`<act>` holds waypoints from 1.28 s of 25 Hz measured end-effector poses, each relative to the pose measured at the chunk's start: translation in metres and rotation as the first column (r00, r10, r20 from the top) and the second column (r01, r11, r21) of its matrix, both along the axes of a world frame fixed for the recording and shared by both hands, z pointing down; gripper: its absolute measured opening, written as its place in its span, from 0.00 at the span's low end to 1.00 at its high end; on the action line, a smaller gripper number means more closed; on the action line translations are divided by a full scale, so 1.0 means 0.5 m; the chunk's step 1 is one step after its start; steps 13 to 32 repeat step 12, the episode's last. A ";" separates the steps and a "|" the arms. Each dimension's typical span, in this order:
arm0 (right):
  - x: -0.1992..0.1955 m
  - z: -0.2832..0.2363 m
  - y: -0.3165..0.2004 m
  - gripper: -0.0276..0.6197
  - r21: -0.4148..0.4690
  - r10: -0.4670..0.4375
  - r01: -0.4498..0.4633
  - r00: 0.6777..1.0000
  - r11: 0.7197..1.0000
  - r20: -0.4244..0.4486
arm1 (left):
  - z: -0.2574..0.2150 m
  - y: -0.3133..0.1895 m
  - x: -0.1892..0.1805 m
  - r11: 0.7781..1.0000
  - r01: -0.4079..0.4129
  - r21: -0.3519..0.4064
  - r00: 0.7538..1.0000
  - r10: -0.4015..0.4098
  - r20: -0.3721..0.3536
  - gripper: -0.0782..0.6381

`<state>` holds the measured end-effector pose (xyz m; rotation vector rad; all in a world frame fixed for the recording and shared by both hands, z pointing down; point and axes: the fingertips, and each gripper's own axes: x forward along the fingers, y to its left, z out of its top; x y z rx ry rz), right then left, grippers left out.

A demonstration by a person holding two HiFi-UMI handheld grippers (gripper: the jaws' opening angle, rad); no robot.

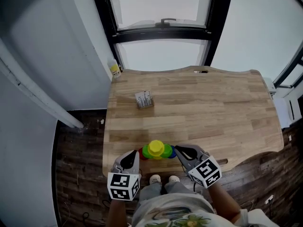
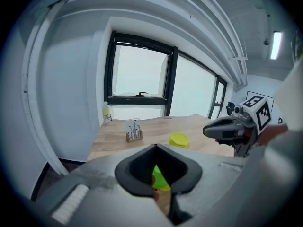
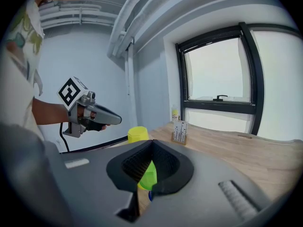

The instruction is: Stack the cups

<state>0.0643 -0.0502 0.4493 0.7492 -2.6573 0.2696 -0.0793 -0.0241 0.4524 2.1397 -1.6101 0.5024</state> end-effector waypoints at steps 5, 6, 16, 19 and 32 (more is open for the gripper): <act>-0.001 0.003 0.004 0.04 -0.005 -0.007 0.007 1.000 1.000 -0.010 | 0.007 0.005 0.002 1.000 -0.006 -0.011 1.000 0.006 0.006 0.12; 0.000 0.003 0.005 0.04 -0.004 -0.008 0.008 1.000 1.000 -0.012 | 0.007 0.006 0.004 1.000 -0.008 -0.011 1.000 0.008 0.005 0.12; -0.002 0.006 0.005 0.04 -0.002 -0.006 0.006 1.000 1.000 -0.017 | 0.012 0.007 0.003 1.000 -0.016 -0.016 1.000 0.016 0.002 0.12; -0.002 0.006 0.005 0.04 -0.002 -0.006 0.006 1.000 1.000 -0.017 | 0.012 0.007 0.003 1.000 -0.016 -0.016 1.000 0.016 0.002 0.12; -0.002 0.006 0.005 0.04 -0.002 -0.006 0.006 1.000 1.000 -0.017 | 0.012 0.007 0.003 1.000 -0.016 -0.016 1.000 0.016 0.002 0.12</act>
